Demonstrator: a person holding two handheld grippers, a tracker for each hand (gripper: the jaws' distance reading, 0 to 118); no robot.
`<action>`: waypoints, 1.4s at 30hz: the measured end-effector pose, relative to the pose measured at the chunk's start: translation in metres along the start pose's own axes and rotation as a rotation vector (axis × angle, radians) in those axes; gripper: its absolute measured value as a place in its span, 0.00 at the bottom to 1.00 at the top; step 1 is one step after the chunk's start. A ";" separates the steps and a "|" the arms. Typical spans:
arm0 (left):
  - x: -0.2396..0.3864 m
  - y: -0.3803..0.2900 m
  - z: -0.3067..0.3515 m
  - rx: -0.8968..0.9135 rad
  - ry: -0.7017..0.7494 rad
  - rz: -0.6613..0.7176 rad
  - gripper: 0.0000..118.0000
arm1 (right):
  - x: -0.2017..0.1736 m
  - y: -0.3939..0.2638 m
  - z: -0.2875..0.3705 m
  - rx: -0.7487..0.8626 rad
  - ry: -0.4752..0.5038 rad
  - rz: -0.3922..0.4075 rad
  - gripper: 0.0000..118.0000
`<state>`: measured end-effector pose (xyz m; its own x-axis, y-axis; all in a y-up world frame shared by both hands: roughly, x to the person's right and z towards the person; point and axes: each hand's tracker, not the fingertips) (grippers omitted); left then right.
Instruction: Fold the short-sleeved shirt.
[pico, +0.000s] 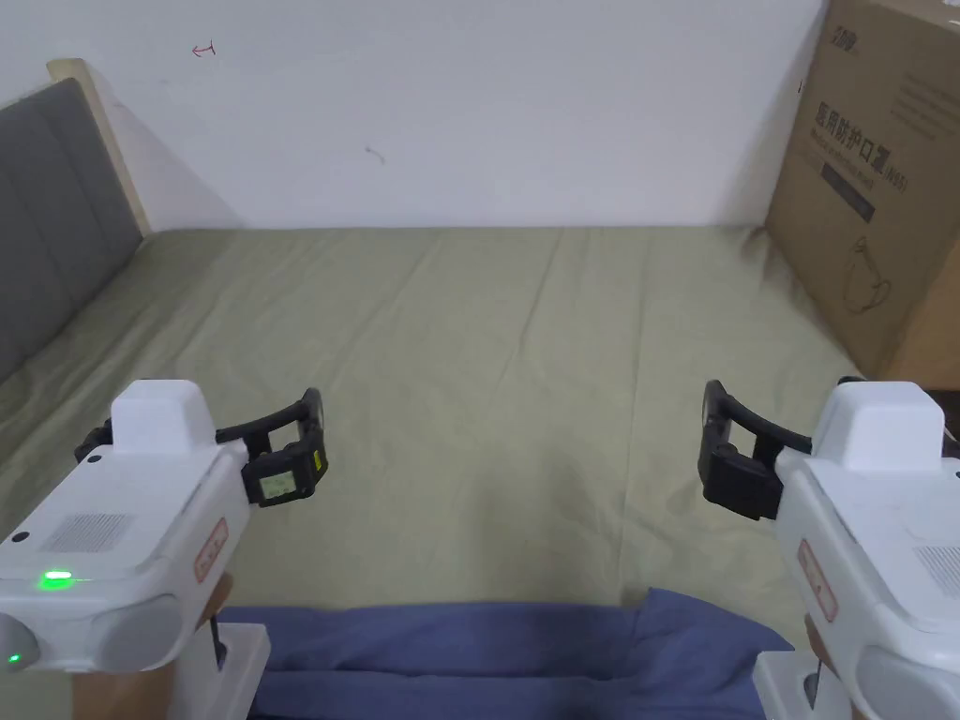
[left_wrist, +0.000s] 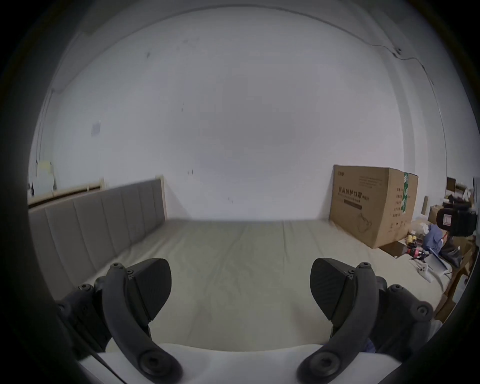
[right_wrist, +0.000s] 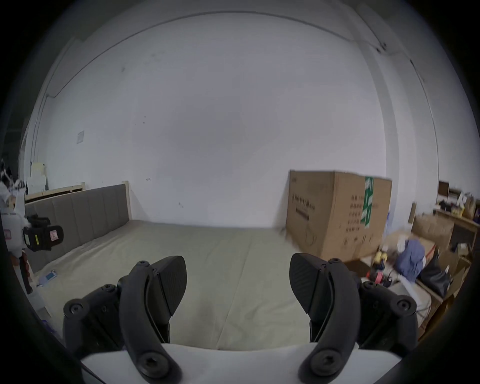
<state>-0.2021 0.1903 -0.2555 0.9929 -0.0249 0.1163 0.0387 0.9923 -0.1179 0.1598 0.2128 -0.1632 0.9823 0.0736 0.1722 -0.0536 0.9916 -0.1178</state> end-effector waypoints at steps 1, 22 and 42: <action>0.004 0.003 0.000 0.012 -0.003 -0.001 0.93 | -0.005 0.002 0.001 0.017 -0.012 0.005 0.72; -0.045 -0.031 -0.036 -0.339 -0.172 0.231 0.00 | -0.032 -0.012 -0.015 0.011 -0.030 0.065 0.00; -0.196 -0.188 -0.088 -0.829 -0.298 0.652 0.57 | -0.056 -0.032 -0.047 -0.091 -0.014 0.105 0.00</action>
<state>-0.3938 -0.0019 -0.3427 0.7877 0.6160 0.0111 -0.3097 0.4114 -0.8572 0.1146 0.1723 -0.2153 0.9694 0.1789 0.1680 -0.1393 0.9647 -0.2237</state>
